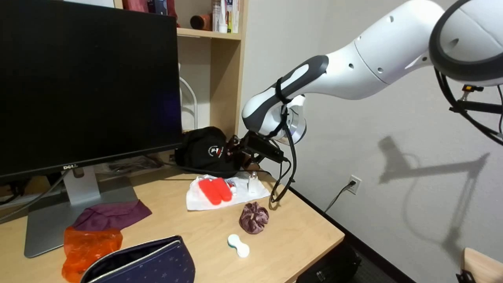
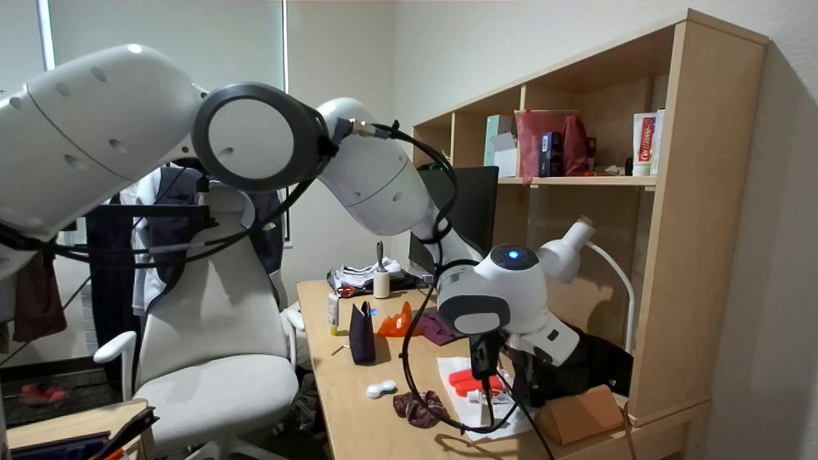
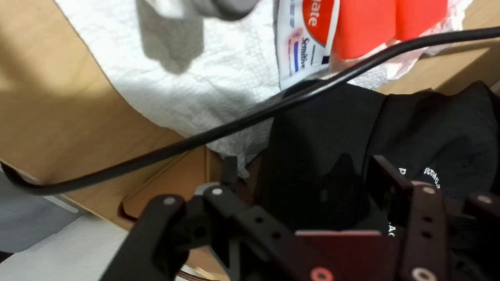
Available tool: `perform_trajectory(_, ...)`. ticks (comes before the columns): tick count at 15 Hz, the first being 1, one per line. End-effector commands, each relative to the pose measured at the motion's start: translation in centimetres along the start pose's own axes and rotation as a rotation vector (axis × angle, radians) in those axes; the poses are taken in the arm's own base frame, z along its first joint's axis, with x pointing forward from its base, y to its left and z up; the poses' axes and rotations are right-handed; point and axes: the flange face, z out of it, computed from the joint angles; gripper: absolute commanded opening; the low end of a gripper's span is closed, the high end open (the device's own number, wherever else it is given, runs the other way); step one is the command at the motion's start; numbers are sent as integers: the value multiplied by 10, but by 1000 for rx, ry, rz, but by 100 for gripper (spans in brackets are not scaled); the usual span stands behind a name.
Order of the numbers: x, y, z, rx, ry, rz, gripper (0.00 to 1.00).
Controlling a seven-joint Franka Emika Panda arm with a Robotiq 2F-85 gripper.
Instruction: Move one black cap to the left side of the desk
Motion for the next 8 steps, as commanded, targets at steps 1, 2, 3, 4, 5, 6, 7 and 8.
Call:
perform_trajectory(1, 2, -7, 0, 7, 49, -84, 54)
perform_trajectory(2, 1, -10, 0, 13, 56, -100, 46)
perform_trajectory(3, 0, -12, -1, 15, 66, -114, 41)
perform_trajectory(4, -1, -14, -2, 21, 74, -127, 33)
perform_trajectory(5, -1, -15, -3, 27, 83, -133, 28)
perform_trajectory(6, -1, -16, -5, 35, 90, -139, 22)
perform_trajectory(7, -2, -17, -7, 45, 95, -143, 15)
perform_trajectory(8, -2, -18, -8, 53, 101, -147, 10)
